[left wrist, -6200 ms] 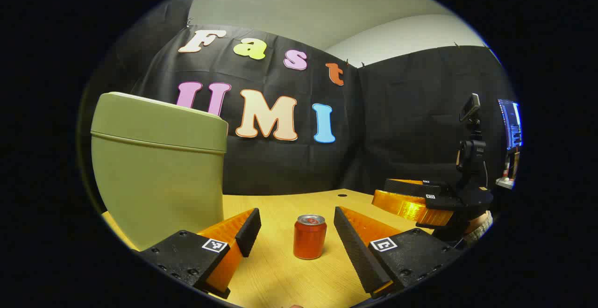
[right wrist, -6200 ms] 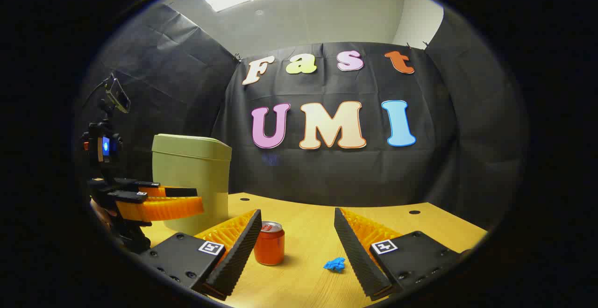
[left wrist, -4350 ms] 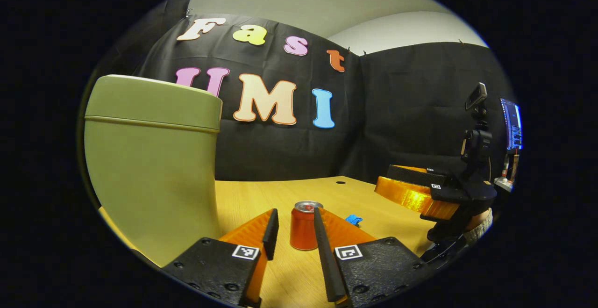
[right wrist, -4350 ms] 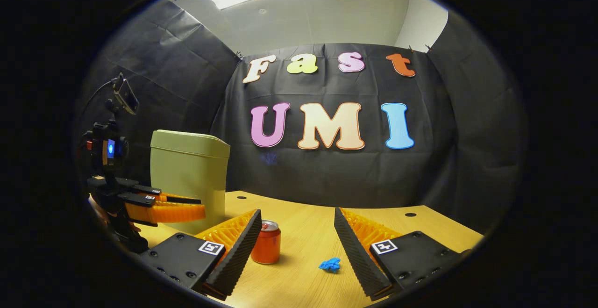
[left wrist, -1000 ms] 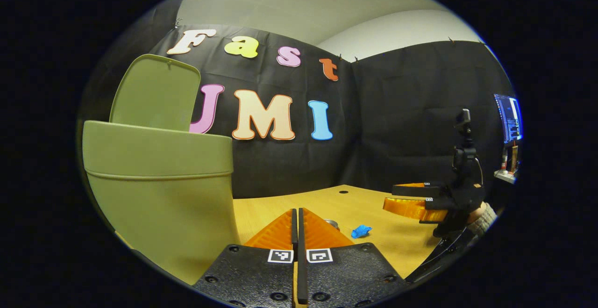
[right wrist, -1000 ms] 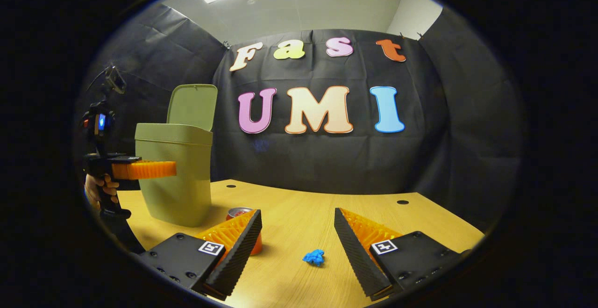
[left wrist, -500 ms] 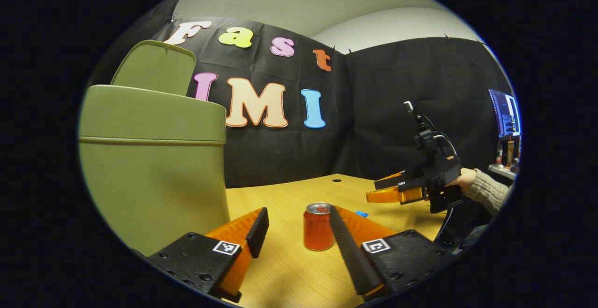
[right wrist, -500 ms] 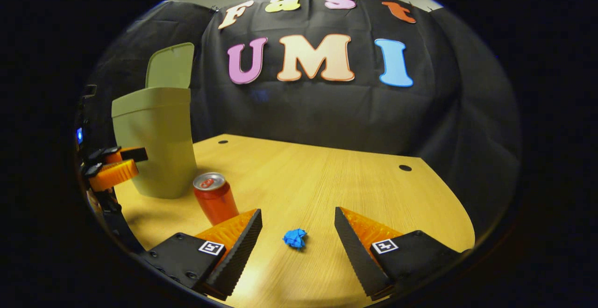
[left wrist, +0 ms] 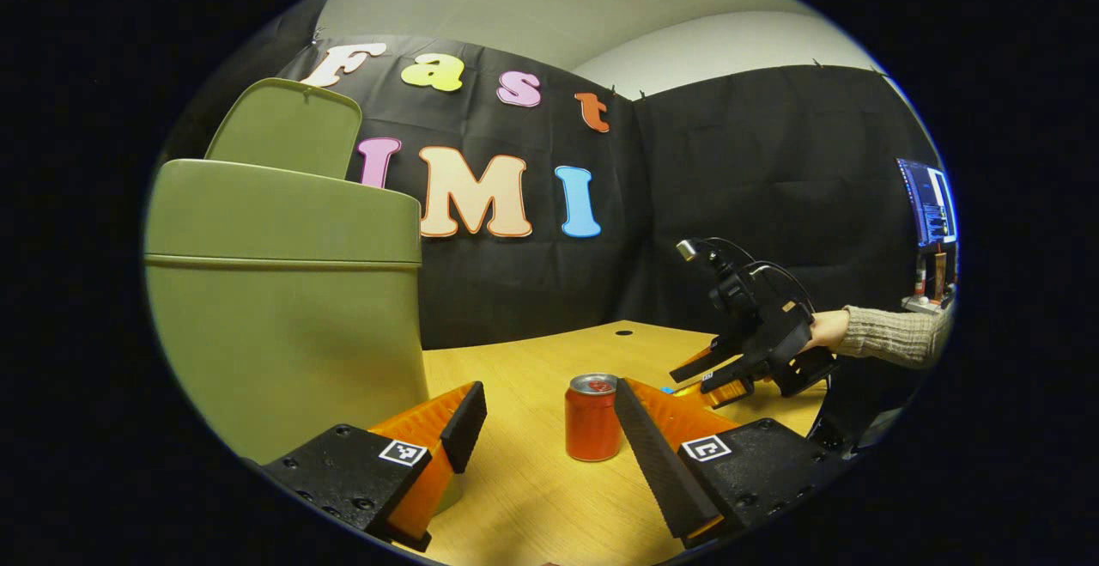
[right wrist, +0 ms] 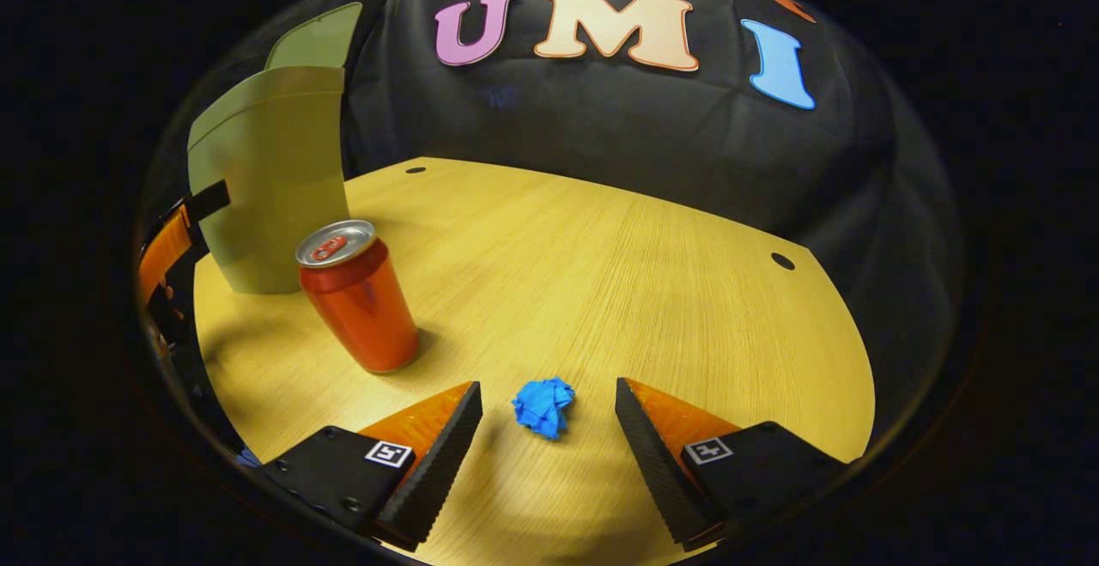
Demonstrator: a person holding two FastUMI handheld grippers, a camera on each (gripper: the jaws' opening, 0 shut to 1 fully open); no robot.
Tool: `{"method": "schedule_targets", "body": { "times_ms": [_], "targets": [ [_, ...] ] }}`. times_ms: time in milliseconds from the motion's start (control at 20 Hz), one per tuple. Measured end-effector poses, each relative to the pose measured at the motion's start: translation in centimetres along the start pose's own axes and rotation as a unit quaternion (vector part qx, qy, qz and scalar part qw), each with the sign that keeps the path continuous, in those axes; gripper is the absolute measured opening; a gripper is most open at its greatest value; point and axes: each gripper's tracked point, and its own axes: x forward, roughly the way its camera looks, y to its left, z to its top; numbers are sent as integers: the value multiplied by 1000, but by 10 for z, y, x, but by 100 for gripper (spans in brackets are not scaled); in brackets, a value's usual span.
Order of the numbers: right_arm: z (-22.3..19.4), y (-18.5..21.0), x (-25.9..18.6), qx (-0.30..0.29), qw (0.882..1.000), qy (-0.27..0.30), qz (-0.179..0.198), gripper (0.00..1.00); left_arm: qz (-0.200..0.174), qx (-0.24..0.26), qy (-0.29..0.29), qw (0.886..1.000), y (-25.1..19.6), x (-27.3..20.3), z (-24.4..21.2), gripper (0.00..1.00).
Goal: Press the lid of the desktop garbage bin to open it, pick up the crumpled paper on the desktop and throw it into the bin, then pick up the pop can on the desktop and drop it into the bin, and finally close the garbage bin lid.
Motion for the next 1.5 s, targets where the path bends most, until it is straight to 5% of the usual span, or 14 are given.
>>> {"method": "schedule_targets", "body": {
  "times_ms": [200,450,550,650,850,1000,1500],
  "targets": [
    [-6,2,11,24,999,23,14,97,-3,0,1,1000,-1,1,-1,92],
    [-15,9,15,34,998,51,28,70,-3,-6,8,1000,-1,2,-5,96],
    [-14,8,15,27,998,49,26,29,-7,-5,10,1000,-4,2,-6,92],
    [-13,11,14,22,998,47,28,35,-9,-4,12,1000,-6,2,-8,92],
    [-14,10,12,11,999,45,28,16,-13,-1,16,1000,-9,4,-11,92],
    [-5,7,4,9,999,32,22,16,-15,-3,19,1000,-11,4,-13,92],
    [124,16,-57,-5,997,-72,37,15,-21,-10,39,999,-17,3,-21,92]
  ]
}}
